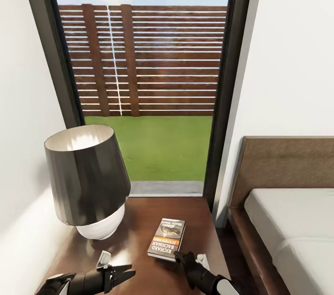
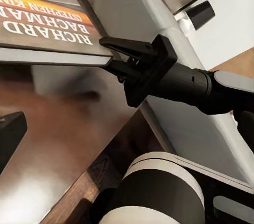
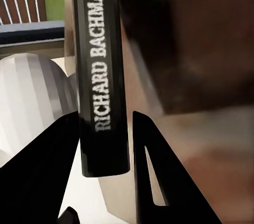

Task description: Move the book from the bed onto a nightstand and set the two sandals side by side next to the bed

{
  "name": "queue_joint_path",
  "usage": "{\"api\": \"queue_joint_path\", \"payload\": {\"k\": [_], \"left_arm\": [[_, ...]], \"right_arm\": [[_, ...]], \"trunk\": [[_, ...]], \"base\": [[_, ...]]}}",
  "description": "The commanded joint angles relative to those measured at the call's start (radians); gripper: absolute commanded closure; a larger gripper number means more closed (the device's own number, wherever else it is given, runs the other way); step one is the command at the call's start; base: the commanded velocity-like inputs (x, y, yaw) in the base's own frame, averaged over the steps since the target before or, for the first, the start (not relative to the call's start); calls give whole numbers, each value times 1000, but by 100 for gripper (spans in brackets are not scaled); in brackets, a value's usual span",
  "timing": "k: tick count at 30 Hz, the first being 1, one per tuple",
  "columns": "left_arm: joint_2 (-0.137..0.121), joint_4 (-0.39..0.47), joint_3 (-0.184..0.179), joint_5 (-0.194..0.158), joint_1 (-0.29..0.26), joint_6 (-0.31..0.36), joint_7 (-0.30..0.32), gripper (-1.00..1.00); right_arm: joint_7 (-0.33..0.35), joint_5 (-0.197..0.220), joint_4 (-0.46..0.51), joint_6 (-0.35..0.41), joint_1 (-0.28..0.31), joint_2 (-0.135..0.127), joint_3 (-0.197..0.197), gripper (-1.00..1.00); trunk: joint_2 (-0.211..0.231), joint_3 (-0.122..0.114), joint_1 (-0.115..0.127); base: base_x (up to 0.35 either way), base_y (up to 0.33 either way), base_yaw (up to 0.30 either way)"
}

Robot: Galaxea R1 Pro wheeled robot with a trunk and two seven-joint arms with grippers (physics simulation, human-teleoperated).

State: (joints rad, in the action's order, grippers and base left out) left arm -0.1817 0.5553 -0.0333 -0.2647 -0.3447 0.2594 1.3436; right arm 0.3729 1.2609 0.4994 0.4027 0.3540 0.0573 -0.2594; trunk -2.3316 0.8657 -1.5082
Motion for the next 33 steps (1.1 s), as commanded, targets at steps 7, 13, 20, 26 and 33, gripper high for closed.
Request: {"api": "queue_joint_path", "payload": {"k": [7, 13, 20, 26, 33], "left_arm": [[-1, 0, -4, -7, 0, 11, 2, -100], [-1, 0, -4, -7, 0, 11, 2, -100], [-1, 0, -4, -7, 0, 11, 2, -100], [-1, 0, -4, -7, 0, 11, 2, -100], [-1, 0, -4, -7, 0, 11, 2, -100]], "right_arm": [[0, -6, -2, -1, 0, -1, -3, 100], [0, -6, -2, -1, 0, -1, -3, 100], [0, -6, -2, -1, 0, -1, -3, 100], [0, -6, -2, -1, 0, -1, -3, 100], [0, -6, -2, -1, 0, -1, -3, -100]], "trunk": [[0, 1, 0], [14, -5, 8], [14, -5, 8], [14, -5, 8], [14, -5, 8]], "base": [[0, 0, 0], [0, 0, 0], [0, 0, 0], [0, 0, 0], [0, 0, 0]]}}
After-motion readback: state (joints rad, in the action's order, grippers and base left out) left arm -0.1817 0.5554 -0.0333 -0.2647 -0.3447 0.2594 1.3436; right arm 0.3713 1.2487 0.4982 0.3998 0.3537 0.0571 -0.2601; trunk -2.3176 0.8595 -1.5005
